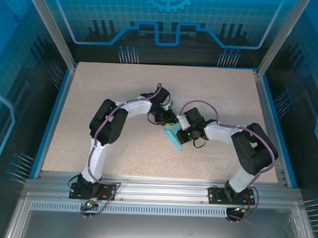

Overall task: Fold a paper plane with a square sheet of paper (fold left side to right side)
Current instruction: Third fold the triangle at the center of the table.

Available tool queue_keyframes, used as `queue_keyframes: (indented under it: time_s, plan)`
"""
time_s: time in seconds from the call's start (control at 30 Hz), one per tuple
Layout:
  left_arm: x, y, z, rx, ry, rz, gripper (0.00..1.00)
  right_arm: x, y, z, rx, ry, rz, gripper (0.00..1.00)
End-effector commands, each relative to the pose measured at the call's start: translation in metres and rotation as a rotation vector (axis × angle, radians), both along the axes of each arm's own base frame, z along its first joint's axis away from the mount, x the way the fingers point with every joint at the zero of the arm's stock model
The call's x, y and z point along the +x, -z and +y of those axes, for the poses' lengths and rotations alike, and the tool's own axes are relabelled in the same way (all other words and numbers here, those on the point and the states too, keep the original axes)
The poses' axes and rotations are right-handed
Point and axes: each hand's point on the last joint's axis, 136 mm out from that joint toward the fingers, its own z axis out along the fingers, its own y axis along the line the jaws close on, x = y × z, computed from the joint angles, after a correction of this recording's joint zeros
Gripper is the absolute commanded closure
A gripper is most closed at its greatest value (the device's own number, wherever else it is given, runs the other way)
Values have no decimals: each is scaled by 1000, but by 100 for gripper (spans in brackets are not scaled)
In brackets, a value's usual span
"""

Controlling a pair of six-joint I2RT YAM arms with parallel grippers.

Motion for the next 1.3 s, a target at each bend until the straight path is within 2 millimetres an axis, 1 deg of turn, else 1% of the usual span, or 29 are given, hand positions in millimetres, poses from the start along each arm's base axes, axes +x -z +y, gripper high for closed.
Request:
queue_keyframes:
  time_s: [0.0,0.03,0.17,0.27,0.37,0.47,0.53,0.57,0.63,0.7,0.8,0.97,1.07,1.27]
  plan:
    - [-12,5,5,60,33,28,70,-7,14,-12,-33,43,62,100]
    - [-11,0,5,58,35,21,68,-7,15,-12,-35,45,69,100]
    - [1,-34,11,33,25,-24,59,-9,16,-13,-40,48,75,100]
    - [7,-62,23,23,4,-72,56,-9,16,-14,-41,52,79,100]
    - [3,-80,38,33,-23,-112,52,-9,16,-13,-39,51,77,100]
    - [-10,-86,49,37,-43,-127,53,-9,16,-13,-36,49,76,100]
    - [-21,-84,48,-4,-57,-110,59,-9,16,-13,-35,48,77,100]
    - [-28,-83,44,-37,-52,-96,62,-9,15,-12,-34,46,75,100]
    - [-42,-80,35,-75,-33,-78,65,-9,15,-13,-36,47,74,100]
    - [-55,-77,21,-121,-10,-57,69,-9,16,-13,-37,47,76,100]
    - [-65,-70,6,-168,0,-24,72,-9,16,-13,-38,43,77,100]
    - [-71,-50,-2,-143,2,16,74,-9,17,-13,-40,44,78,100]
    - [-72,-40,-3,-121,-1,31,74,-9,16,-13,-41,45,77,100]
    - [-70,-28,-3,-102,-5,50,75,-9,16,-12,-42,42,77,100]
